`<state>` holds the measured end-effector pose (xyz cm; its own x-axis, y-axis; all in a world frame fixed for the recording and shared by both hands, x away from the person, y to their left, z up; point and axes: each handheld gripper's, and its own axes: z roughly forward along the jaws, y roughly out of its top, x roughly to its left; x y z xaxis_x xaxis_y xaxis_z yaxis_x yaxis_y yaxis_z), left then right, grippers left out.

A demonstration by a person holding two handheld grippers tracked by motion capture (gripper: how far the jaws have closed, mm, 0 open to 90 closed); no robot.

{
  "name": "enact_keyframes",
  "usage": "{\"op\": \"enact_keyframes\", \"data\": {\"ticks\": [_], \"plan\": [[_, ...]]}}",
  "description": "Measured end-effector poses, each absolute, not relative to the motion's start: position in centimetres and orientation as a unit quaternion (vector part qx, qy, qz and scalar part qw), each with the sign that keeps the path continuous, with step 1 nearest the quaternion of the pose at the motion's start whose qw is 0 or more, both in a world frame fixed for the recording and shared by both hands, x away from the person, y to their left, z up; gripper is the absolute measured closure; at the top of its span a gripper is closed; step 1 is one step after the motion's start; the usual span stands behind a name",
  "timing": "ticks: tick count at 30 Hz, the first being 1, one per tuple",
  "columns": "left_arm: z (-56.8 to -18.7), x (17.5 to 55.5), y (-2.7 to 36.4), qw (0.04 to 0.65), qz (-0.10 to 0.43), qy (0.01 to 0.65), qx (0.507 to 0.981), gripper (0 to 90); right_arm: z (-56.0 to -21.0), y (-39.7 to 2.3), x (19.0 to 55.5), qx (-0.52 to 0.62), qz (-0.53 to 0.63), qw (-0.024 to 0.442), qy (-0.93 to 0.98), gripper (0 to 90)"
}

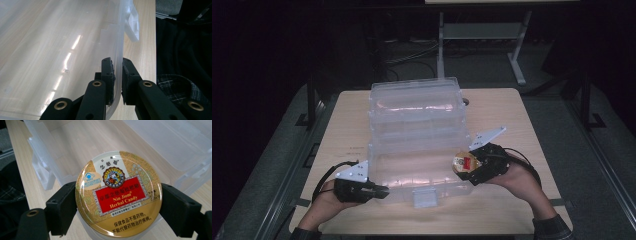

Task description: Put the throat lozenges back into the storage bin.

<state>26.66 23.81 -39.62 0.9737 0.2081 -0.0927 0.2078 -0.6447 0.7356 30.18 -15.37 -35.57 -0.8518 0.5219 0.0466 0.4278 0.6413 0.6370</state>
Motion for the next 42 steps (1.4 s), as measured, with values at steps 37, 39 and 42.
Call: {"op": "enact_keyframes", "data": {"ticks": [37, 39, 42], "plan": [[-39.6, 26.6, 23.8, 0.405, 0.0, 0.112, 0.908, 82.0, -35.4, -15.8, 30.3, 0.267, 0.34, 0.068, 0.899, 18.0], [-39.6, 26.7, 23.8, 0.405, 0.0, 0.112, 0.908, 82.0, -35.1, -16.0, 30.2, 0.27, 0.346, 0.072, 0.896, 18.1], [-39.6, 26.7, 23.8, 0.405, 0.0, 0.112, 0.908, 82.1, -34.7, -16.5, 30.2, 0.273, 0.355, 0.077, 0.891, 20.9]]}}
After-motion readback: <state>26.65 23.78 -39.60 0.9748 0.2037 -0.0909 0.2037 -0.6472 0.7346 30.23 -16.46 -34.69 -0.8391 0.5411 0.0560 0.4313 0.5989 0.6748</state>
